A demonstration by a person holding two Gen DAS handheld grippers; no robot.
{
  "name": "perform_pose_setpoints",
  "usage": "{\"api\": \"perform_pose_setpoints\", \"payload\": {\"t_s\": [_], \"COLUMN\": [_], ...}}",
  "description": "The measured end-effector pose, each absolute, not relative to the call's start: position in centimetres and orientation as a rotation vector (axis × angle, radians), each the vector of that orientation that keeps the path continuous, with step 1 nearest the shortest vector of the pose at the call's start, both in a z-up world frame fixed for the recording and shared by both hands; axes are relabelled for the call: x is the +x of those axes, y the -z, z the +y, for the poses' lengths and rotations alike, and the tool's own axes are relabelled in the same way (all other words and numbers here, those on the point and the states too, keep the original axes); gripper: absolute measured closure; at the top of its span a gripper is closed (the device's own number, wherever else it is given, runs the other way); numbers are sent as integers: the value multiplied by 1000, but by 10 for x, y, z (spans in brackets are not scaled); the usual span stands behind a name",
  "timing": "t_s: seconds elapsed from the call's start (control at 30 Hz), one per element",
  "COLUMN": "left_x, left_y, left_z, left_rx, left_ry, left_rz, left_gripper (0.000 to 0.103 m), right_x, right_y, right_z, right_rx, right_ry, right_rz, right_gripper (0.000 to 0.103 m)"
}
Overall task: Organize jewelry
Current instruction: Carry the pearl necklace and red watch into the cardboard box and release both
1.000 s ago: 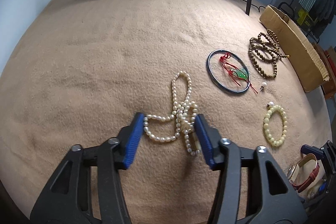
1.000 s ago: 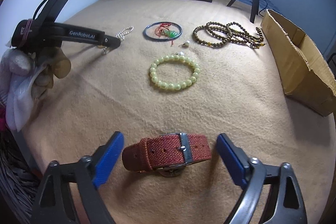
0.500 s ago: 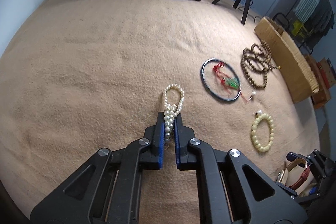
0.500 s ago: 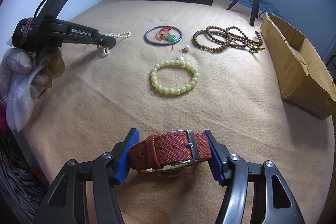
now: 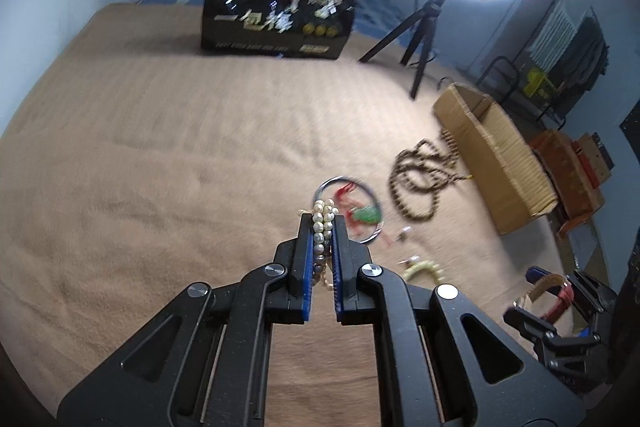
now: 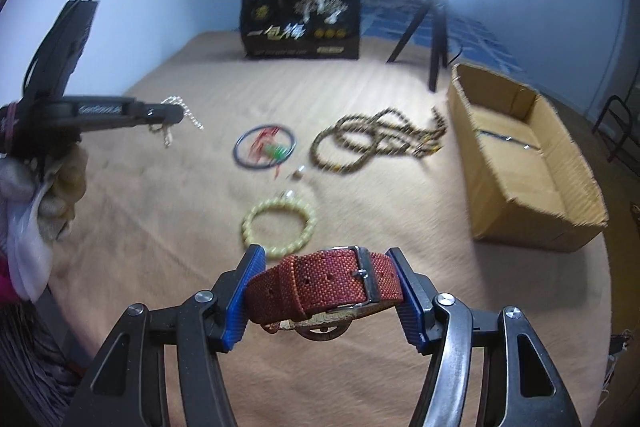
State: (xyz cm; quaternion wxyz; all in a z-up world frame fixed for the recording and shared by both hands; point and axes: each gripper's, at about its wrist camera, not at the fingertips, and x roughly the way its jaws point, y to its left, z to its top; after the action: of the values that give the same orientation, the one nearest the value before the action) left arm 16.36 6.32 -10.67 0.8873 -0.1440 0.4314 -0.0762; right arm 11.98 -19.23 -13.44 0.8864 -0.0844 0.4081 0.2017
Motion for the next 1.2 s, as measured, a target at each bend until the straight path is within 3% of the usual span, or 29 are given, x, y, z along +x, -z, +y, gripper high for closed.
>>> {"api": "perform_pose_setpoints", "payload": {"t_s": [0.6,1.2], "left_x": [201,285], "left_y": [59,49], "left_z": [-24,-145], "left_rx": [-231,-176], "left_ry": [308,470], "left_rz": [821,826], "left_gripper": [97,98], "right_x": [181,249], "right_y": [88,100], "right_z": [-277,-339], "right_rx": [-98,-15], "right_ry": [-213,-87], "right_rz": [763,808], "right_gripper": [39,39]}}
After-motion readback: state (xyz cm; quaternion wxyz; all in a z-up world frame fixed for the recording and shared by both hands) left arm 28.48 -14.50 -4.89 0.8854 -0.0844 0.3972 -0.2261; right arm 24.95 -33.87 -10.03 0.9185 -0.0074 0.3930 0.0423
